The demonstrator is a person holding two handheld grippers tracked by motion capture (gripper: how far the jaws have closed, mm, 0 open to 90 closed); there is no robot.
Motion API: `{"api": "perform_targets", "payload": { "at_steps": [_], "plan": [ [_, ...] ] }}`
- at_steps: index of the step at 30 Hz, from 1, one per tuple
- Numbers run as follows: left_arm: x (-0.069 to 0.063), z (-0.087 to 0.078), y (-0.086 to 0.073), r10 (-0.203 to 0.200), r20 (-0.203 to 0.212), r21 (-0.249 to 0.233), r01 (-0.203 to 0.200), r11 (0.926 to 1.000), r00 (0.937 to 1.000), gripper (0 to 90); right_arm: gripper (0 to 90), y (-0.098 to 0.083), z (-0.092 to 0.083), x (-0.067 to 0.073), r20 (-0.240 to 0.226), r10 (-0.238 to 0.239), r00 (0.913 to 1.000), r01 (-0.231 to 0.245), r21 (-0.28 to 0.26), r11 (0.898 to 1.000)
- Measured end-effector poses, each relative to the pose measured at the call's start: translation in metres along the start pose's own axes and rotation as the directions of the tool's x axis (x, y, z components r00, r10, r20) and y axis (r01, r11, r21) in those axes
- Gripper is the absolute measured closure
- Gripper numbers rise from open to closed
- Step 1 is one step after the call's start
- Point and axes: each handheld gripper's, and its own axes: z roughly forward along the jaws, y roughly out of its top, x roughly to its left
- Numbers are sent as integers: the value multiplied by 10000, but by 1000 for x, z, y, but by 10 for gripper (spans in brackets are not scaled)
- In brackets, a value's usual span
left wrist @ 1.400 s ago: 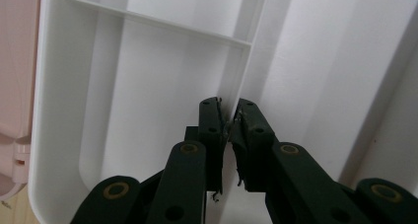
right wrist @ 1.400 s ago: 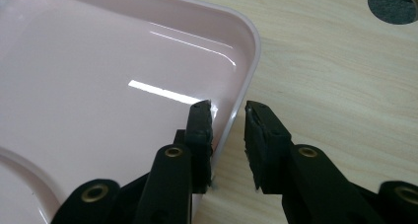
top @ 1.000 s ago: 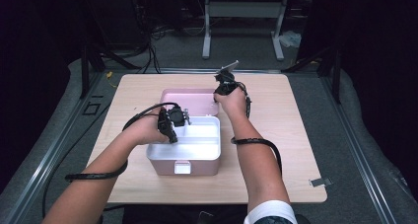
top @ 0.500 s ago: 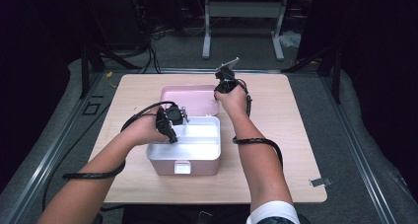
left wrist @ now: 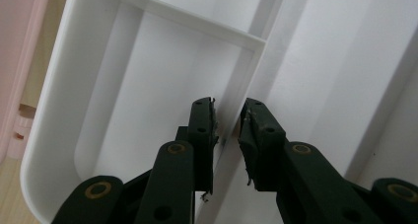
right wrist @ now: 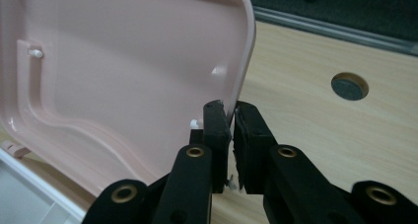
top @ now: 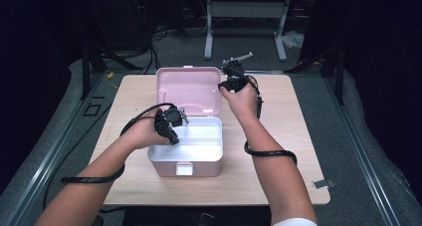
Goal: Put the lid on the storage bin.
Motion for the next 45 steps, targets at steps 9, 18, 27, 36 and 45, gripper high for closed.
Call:
{"api": "perform_targets", "payload": {
  "at_steps": [9, 18, 27, 36, 45],
  "plan": [
    [6, -19, -7, -224, 311, -517, 240, 9984, 9993, 706, 841, -4, -12, 6, 41, -572, 9984, 573, -206, 9981],
    [41, -49, -35, -2171, -88, -2473, 2082, 9463, 9761, 688, 841, -4, -13, 9, 128, -691, 9975, 693, -225, 9973],
    [77, -54, -64, -4402, -60, -3805, 4051, 8313, 8979, 621, 842, -3, -13, 12, 192, -820, 9964, 825, -240, 9963],
    [101, -65, -67, -5572, -468, -4877, 4679, 7371, 8290, 612, 842, -4, -13, 13, 268, -795, 9965, 803, -312, 9963],
    [118, -60, -52, -5909, -401, -5270, 4854, 6976, 8057, 690, 842, -5, -14, 11, 0, -822, 9966, 822, -400, 9958]
  ]
}}
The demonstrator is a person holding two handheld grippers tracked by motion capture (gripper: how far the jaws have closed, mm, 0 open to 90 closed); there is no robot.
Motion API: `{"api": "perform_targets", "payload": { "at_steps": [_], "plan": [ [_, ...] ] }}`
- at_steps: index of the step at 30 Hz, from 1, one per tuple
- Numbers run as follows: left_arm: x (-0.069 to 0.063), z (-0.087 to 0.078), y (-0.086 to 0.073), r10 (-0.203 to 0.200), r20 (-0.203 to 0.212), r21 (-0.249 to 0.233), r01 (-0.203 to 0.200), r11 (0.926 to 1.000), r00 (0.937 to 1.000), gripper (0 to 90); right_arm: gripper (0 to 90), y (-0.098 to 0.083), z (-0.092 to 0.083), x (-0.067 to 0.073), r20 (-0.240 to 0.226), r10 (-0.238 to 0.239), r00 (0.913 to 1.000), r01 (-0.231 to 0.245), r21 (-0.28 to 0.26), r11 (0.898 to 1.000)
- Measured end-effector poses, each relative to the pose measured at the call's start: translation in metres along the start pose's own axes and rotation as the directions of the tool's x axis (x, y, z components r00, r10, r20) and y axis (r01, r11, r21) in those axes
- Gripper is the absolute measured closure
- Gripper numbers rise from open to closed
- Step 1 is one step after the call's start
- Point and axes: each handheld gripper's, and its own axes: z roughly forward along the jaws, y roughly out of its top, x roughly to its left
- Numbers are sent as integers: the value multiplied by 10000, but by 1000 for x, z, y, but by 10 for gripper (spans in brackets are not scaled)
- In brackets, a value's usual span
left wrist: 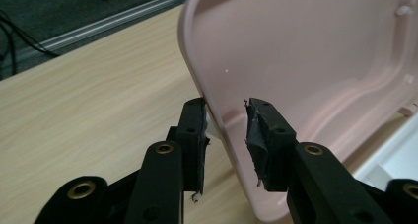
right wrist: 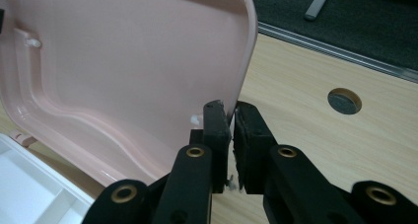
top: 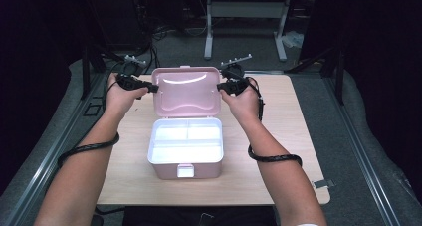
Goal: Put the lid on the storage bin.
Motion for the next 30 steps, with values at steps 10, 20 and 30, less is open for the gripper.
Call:
{"api": "perform_targets", "payload": {
  "at_steps": [10, 20, 30],
  "plan": [
    [5, 6, 4, -321, 77, -355, 323, 9988, 9995, 667, 845, -3, -6, 3, 80, -72, 9999, 74, -251, 9997],
    [1, 1, 9, 427, 65, -403, -424, 9983, 9991, 764, 833, -6, -10, 1, -95, -116, 9999, 112, -359, 9993],
    [-1, -6, 7, 534, 272, -632, -516, 9967, 9982, 759, 584, 4, -2, -14, -1472, 548, 9876, -649, -643, 9958]
  ]
}}
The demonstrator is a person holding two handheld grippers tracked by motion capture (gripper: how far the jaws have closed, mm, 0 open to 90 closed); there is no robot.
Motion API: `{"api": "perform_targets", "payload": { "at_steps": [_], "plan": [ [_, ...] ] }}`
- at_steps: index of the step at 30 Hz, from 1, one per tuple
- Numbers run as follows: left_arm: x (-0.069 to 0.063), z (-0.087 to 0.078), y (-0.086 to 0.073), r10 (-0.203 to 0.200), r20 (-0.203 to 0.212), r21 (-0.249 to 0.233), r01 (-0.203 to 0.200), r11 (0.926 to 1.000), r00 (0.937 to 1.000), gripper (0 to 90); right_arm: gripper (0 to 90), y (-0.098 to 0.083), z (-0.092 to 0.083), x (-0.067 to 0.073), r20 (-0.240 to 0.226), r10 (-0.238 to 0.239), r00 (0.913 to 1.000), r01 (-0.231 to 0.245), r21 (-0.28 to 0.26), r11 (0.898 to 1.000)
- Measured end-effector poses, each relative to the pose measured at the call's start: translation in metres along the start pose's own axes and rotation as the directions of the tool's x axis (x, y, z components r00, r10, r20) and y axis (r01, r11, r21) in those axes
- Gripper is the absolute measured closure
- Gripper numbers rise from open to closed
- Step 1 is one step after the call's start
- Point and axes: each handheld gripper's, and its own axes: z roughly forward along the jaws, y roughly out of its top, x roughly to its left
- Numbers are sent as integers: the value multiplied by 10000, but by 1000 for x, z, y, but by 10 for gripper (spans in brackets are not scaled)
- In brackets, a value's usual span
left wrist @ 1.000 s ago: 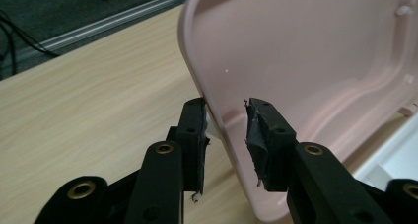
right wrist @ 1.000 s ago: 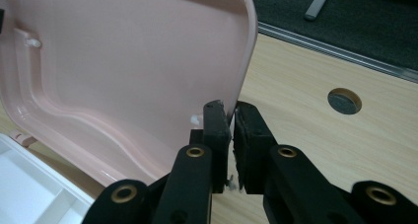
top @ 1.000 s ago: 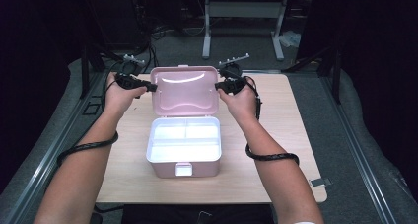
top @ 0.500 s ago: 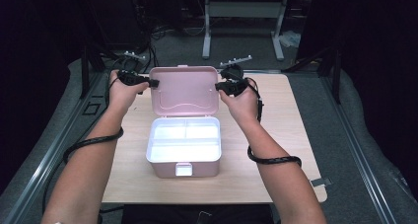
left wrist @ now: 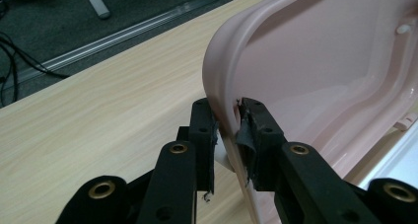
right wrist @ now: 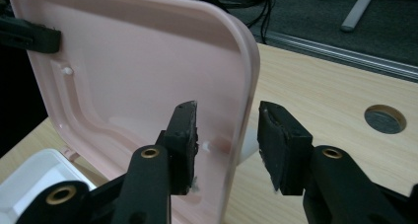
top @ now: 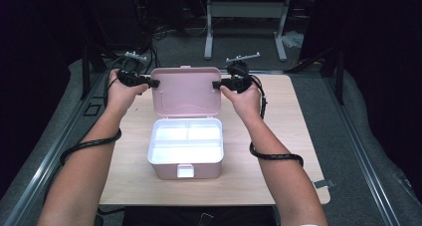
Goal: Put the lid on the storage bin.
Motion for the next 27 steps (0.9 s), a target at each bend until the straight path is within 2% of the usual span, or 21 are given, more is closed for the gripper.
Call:
{"api": "perform_targets", "payload": {
  "at_steps": [2, 4, 9, 11, 14, 17, 18, 20, 21, 24, 27],
  "plan": [
    [0, -2, 0, -73, 163, -121, 75, 9999, 9998, 740, 569, 2, 0, 1, -274, 93, 9996, -97, -162, 9998],
    [-1, -4, 0, 11, 317, -154, -6, 9999, 9995, 701, 551, 4, -1, 4, -178, 82, 9998, -86, -237, 9997],
    [-4, -9, -2, 350, 462, -284, -337, 9990, 9983, 646, 529, 5, -4, 10, -128, -310, 9994, 306, -295, 9991],
    [-4, -12, -3, 355, 588, -325, -336, 9989, 9976, 637, 529, 5, -7, 12, -61, -418, 9991, 416, -326, 9986],
    [-3, -16, -4, 406, 906, -411, -370, 9985, 9951, 620, 529, 6, -13, 13, -449, -591, 9972, 573, -406, 9975],
    [-3, -21, -4, 383, 1084, -661, -312, 9973, 9934, 607, 529, 6, -17, 14, -471, -701, 9964, 683, -402, 9969],
    [-4, -23, -4, 448, 1089, -647, -379, 9972, 9930, 597, 529, 5, -18, 15, -361, -741, 9966, 725, -436, 9964],
    [-7, -26, -4, 630, 1060, -618, -566, 9965, 9924, 584, 529, 4, -21, 16, -556, -915, 9943, 890, -452, 9950],
    [-7, -26, -4, 630, 1060, -618, -566, 9965, 9924, 583, 528, 4, -23, 18, -393, -957, 9946, 936, -503, 9943],
    [-10, -31, -6, 857, 1179, -701, -778, 9945, 9893, 585, 527, 1, -28, 20, -475, -1095, 9928, 1070, -533, 9928],
    [-10, -35, -9, 869, 1340, -862, -757, 9934, 9872, 592, 527, -2, -32, 20, -623, -1185, 9910, 1142, -683, 9911]
  ]
}}
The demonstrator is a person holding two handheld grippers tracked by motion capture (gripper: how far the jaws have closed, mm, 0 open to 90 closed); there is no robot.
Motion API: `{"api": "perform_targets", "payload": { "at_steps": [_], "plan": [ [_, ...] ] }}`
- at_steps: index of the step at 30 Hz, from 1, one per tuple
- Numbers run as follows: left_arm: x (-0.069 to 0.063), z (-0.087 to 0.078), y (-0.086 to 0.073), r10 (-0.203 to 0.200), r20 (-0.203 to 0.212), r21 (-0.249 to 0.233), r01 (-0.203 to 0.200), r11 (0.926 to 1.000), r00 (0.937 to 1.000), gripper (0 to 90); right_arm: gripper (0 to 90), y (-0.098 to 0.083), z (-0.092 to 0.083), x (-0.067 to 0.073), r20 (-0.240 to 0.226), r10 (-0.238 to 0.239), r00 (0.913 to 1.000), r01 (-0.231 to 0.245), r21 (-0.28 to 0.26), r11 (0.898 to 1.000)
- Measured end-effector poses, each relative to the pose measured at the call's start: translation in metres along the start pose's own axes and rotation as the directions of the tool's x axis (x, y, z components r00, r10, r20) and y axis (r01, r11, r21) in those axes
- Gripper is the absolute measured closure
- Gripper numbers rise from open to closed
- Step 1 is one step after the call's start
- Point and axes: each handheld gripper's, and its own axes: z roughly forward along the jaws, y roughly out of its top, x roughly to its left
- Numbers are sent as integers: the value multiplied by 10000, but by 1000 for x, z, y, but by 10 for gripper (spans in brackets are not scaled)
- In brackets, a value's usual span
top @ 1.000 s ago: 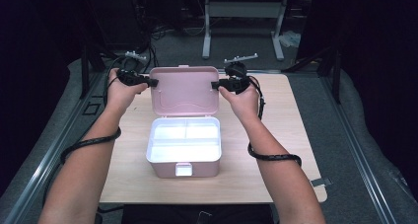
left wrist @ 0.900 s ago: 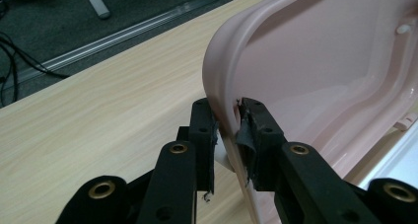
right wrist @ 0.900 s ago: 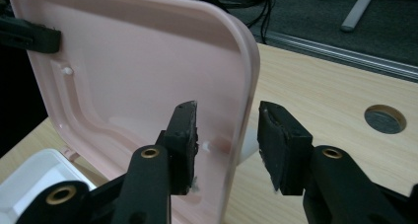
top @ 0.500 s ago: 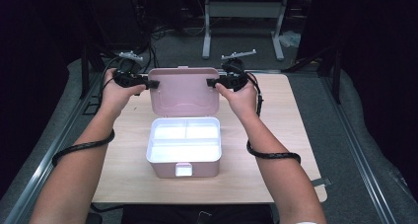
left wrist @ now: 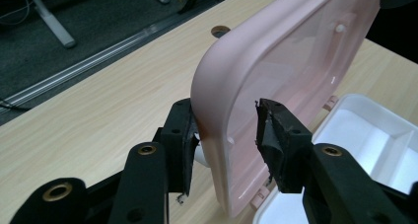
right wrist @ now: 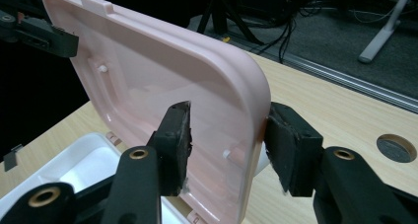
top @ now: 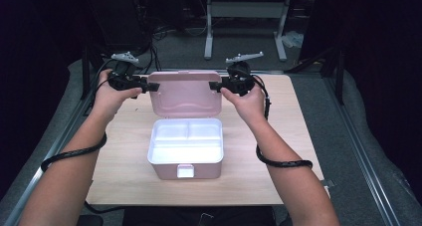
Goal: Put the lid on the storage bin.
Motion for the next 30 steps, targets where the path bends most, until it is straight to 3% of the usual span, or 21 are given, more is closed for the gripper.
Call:
{"api": "perform_targets", "payload": {
  "at_steps": [8, 16, 17, 18, 19, 20, 21, 22, 23, 25, 27, 29, 30],
  "plan": [
    [-11, -10, -6, 354, 228, -164, -350, 9993, 9991, 544, 511, -4, -11, 10, -80, -473, 9988, 473, -39, 9989],
    [-26, -22, -18, 803, 425, -570, -778, 9953, 9959, 519, 461, -14, -26, 27, 4, -1309, 9914, 1309, -176, 9912],
    [-31, -25, -20, 938, 605, -649, -898, 9938, 9938, 521, 458, -17, -31, 32, -5, -1440, 9896, 1440, -224, 9893],
    [-34, -26, -21, 971, 737, -637, -925, 9937, 9925, 522, 459, -19, -33, 33, -341, -1444, 9889, 1432, -366, 9890],
    [-37, -27, -21, 1045, 754, -576, -1003, 9933, 9917, 521, 458, -21, -35, 36, -146, -1478, 9889, 1473, -289, 9887],
    [-41, -28, -22, 1176, 718, -536, -1139, 9920, 9905, 521, 456, -23, -37, 37, -524, -1534, 9868, 1511, -442, 9875],
    [-44, -28, -23, 1302, 638, -505, -1271, 9906, 9894, 521, 453, -25, -39, 39, -387, -1643, 9856, 1626, -447, 9857],
    [-46, -29, -25, 1387, 634, -531, -1355, 9894, 9883, 520, 451, -28, -41, 40, -671, -1733, 9826, 1696, -577, 9838],
    [-48, -30, -27, 1429, 669, -525, -1396, 9888, 9875, 517, 449, -30, -44, 43, -401, -1783, 9832, 1763, -498, 9831],
    [-51, -32, -33, 1631, 661, -608, -1592, 9854, 9844, 503, 445, -34, -48, 45, -625, -1778, 9821, 1741, -593, 9829],
    [-56, -33, -38, 1822, 627, -592, -1786, 9821, 9813, 483, 434, -39, -51, 48, -488, -1831, 9819, 1812, -419, 9826],
    [-59, -34, -43, 1903, 595, -563, -1870, 9807, 9799, 463, 428, -45, -53, 51, -551, -1934, 9796, 1913, -424, 9806],
    [-60, -35, -45, 1913, 611, -507, -1884, 9808, 9796, 452, 425, -48, -52, 52, -852, -2019, 9757, 1981, -519, 9788]
  ]
}}
